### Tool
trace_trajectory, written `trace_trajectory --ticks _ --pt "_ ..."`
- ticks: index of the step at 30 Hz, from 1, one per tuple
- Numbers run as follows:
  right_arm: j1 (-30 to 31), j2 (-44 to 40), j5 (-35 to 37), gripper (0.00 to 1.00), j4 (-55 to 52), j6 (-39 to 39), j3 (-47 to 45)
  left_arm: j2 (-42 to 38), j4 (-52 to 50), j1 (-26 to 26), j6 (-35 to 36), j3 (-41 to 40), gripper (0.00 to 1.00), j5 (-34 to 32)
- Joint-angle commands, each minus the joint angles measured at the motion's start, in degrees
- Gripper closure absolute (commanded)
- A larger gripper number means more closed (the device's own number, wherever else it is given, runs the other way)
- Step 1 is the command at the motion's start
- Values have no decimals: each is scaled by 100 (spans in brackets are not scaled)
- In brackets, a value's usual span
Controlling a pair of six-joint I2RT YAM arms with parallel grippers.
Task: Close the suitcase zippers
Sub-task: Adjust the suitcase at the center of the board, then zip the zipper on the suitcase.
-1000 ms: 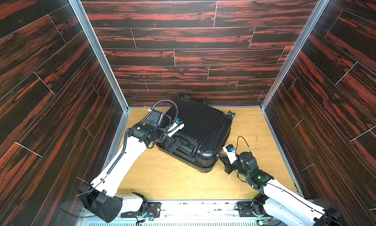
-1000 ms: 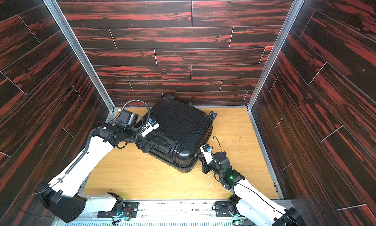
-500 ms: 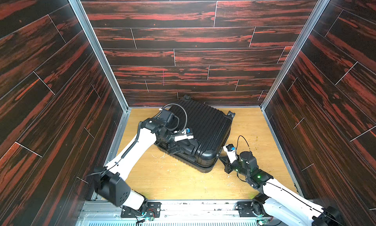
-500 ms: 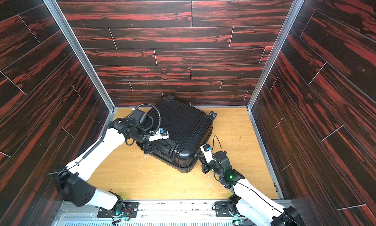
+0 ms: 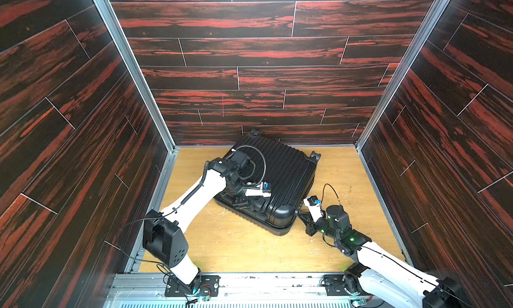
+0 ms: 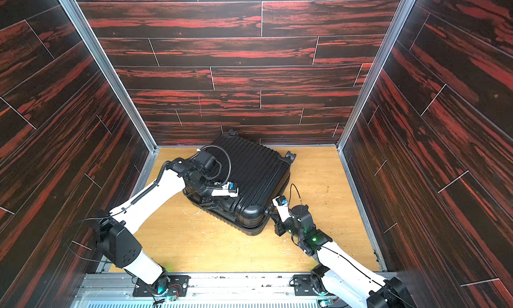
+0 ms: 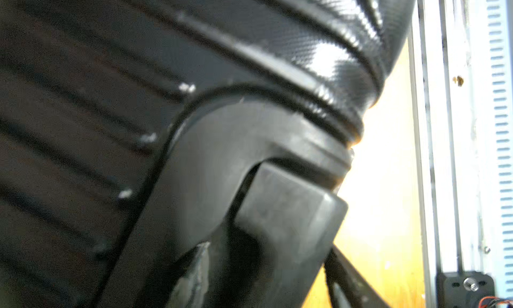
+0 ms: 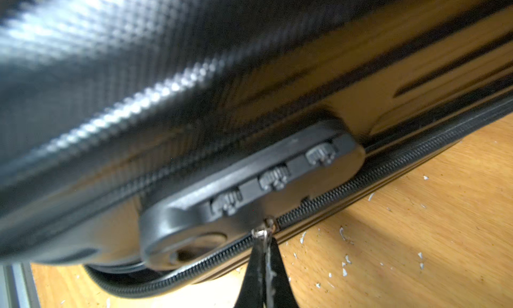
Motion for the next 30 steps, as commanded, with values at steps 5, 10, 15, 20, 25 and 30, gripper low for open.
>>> trace_trajectory --ticks 5,10,15,20,25,30 --pt "-2 -6 -402 100 79 -120 258 27 -231 -107 -213 35 55 -284" --pt "-3 189 -613 100 47 -269 386 -241 -175 -125 -683 -169 68 -178" --pt "-4 650 -816 100 88 -463 684 -686 -51 -156 -1359 -670 69 -229" --pt "6 967 -1139 100 67 -560 897 -1298 921 -169 -2458 -1231 73 -538" --pt "32 751 -1186 100 -75 -568 814 -1736 1682 -169 -2980 -1537 73 -957" --pt "72 489 -1493 100 -285 -586 696 -1762 2004 -169 -3242 -1472 73 -1304"
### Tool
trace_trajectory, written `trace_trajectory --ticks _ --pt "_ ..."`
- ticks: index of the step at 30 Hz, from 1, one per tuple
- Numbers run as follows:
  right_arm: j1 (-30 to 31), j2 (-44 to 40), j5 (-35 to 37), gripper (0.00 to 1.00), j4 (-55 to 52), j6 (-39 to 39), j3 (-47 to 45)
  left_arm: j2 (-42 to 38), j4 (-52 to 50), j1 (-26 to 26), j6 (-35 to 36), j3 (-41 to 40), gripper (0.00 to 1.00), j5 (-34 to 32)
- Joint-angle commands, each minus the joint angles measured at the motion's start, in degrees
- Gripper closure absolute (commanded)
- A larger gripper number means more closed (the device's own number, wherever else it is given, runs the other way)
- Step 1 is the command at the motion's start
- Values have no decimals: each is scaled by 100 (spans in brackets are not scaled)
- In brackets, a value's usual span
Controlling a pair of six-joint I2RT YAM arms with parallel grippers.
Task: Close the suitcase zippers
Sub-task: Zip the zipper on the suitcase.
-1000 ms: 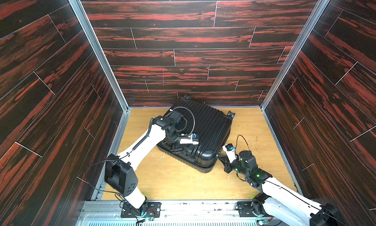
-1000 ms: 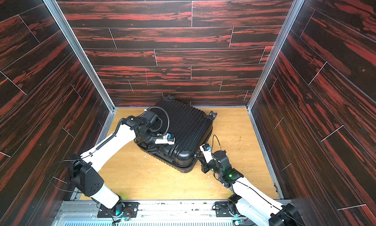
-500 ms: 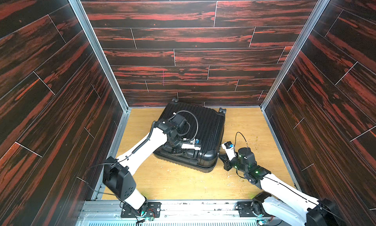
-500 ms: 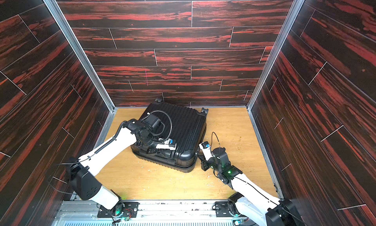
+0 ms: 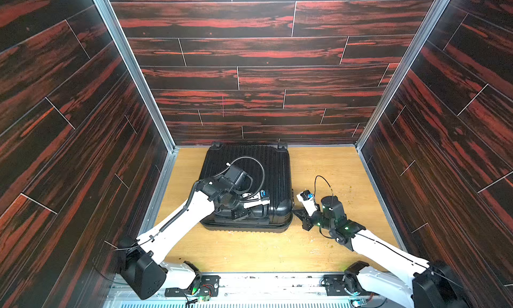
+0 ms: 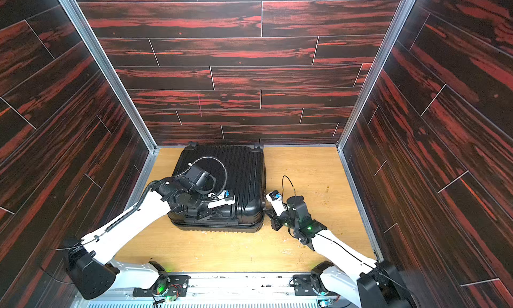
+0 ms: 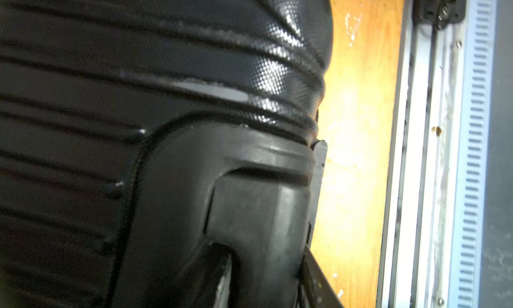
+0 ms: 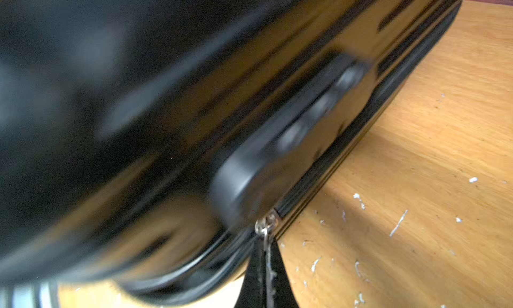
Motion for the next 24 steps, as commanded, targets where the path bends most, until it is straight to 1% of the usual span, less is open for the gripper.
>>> trace_trajectory --ticks 1,8,11,15,17,18,24 --pt "169 -306 -861 100 -36 -95 -41 -143 939 236 -1198 111 73 -1068" --pt "378 -535 -806 100 -178 -86 -122 -68 1412 236 -1691 234 75 -1349" --pt "415 -504 -878 100 -98 -57 -131 -64 1606 236 -1910 216 75 -1144" --pt "523 -315 -771 100 256 69 -131 -8 1956 227 -2395 104 76 -922" --pt "635 -198 -683 100 469 111 -114 79 2159 227 -2477 101 76 -783" --pt "692 -154 -460 100 575 131 -113 144 2161 222 -2518 109 76 -757" --pt "922 244 -305 100 1160 170 -95 533 2246 166 -2931 206 78 -874"
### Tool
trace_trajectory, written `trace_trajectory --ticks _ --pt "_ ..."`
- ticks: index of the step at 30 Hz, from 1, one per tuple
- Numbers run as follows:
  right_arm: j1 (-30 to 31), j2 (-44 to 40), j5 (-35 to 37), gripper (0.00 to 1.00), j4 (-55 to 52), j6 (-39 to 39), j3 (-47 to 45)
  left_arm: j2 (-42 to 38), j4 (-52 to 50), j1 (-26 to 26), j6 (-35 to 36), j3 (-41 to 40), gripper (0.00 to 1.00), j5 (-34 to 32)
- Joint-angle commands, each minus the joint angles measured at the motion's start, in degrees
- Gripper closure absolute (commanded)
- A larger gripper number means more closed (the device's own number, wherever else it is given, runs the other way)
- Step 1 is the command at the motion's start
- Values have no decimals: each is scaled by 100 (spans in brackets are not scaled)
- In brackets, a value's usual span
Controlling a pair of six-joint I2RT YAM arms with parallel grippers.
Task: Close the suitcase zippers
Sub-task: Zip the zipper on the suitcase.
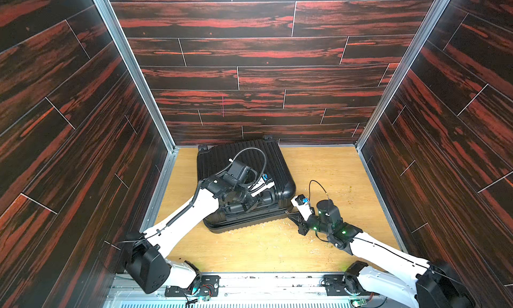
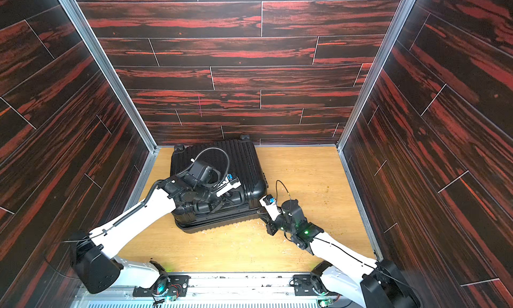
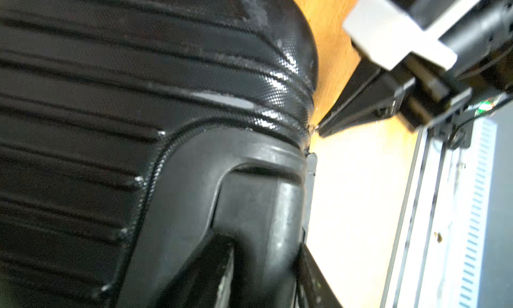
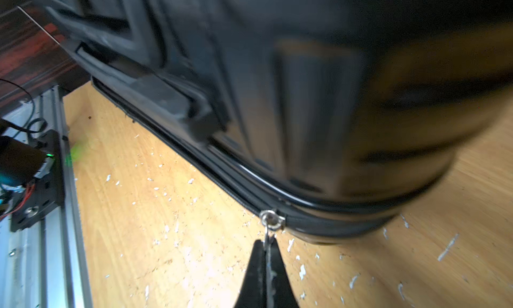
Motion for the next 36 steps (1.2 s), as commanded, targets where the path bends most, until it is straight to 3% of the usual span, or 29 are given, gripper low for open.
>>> trace_trajectory --ticks 1,7,15,23,26,31,36 --pt "274 169 -523 100 780 25 22 195 886 198 -967 201 78 -1072" --pt "377 557 -410 100 1209 137 39 455 731 108 -808 264 77 -1018" --pt "377 653 -49 100 1089 90 44 529 -797 108 39 568 66 -820" --pt "420 779 -225 100 1231 -6 55 731 -821 95 44 569 62 -939" --pt "503 850 -225 100 1236 -47 108 843 -666 73 -79 611 65 -1036" --pt "637 875 -225 100 1284 -111 142 1040 -394 -2 -272 704 80 -1171" --pt "918 888 -97 100 1474 -399 77 1231 -83 -85 -670 825 82 -1349"
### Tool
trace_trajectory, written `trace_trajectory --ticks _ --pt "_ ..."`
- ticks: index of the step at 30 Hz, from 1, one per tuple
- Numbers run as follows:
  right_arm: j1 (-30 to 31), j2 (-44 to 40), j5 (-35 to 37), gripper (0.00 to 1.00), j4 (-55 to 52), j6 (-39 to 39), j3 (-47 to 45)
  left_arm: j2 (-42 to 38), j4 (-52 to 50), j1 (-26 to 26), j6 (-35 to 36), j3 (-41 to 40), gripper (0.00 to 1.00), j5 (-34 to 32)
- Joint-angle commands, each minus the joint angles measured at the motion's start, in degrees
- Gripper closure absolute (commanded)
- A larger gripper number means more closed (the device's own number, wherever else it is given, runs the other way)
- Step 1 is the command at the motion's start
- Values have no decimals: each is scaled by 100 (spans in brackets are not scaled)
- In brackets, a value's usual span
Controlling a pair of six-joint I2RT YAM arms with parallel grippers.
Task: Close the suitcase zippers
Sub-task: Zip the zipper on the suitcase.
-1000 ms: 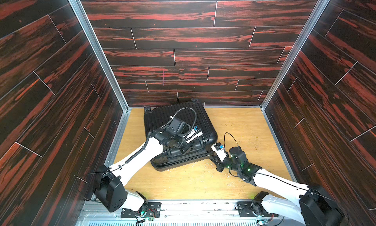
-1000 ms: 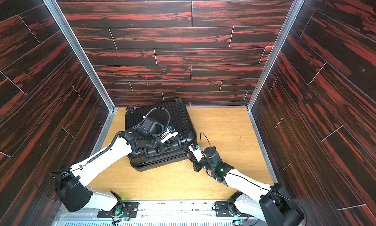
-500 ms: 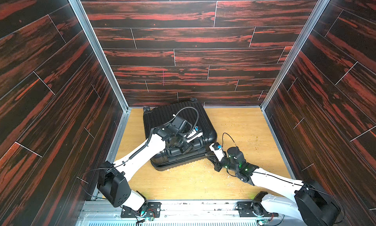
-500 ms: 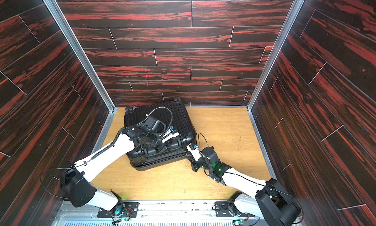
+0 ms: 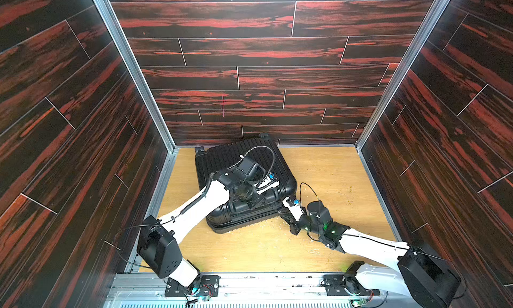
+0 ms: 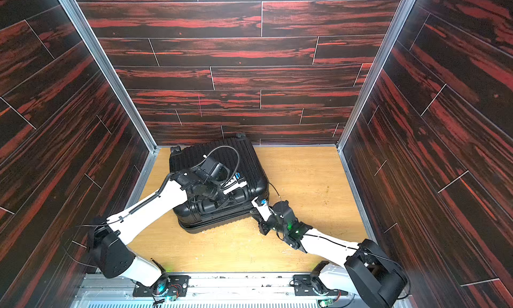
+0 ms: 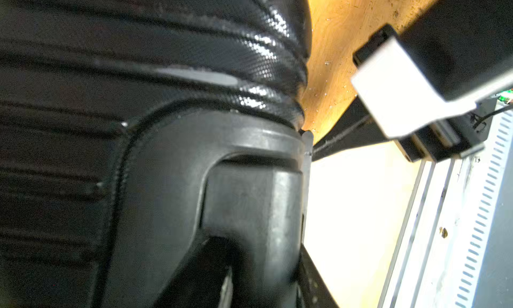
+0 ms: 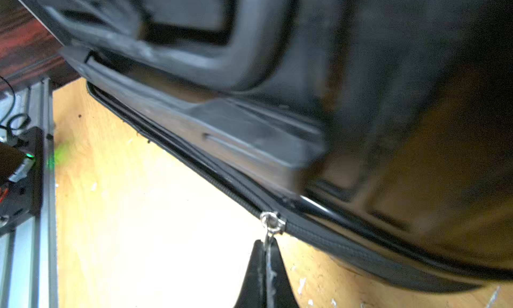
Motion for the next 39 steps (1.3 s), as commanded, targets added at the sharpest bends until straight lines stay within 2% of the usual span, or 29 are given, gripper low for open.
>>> trace_trajectory --ticks 1,17,39 --pt "358 45 -551 100 329 -272 88 480 594 77 -806 88 82 -1042" --pt "898 598 -543 100 528 -358 411 1208 1143 -38 -1839 709 82 -1439" --pt "1359 944 -739 100 611 -390 675 1643 1826 -38 -2368 1115 82 -1553"
